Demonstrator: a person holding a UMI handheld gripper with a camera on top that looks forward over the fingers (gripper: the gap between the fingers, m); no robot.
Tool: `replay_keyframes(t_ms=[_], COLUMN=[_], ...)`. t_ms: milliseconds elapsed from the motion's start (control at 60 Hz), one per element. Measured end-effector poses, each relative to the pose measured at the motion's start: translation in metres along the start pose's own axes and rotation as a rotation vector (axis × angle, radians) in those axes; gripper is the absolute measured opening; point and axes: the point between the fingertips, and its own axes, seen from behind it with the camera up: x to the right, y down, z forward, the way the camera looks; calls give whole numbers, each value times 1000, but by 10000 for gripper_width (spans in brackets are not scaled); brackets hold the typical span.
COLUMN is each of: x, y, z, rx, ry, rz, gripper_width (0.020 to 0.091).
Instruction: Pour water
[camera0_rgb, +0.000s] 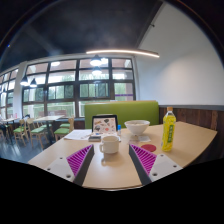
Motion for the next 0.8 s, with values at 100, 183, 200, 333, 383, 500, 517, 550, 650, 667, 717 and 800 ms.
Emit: replay_keyframes(t_ms=[100,183,200,333,383,500,517,550,650,667,717,800], x=[10,30,35,102,132,198,206,224,269,274,286,301], y=[0,-4,-4,-9,-15,-19,-20,-22,-18,-17,-11,-11], z=[-4,-2,-1,16,28,68,75,90,134,141,158,184], rx=[15,23,24,36,52,57,59,59,35,32,22,25], ry=[13,31,36,125,158,231,240,261,308,313,321,331], rz=[-8,-15,-20,-59,-66,-82,-88,-94,-88,-83,-70,-63], gripper_width=[801,801,801,804,803,798,797,794,797,795,792,793])
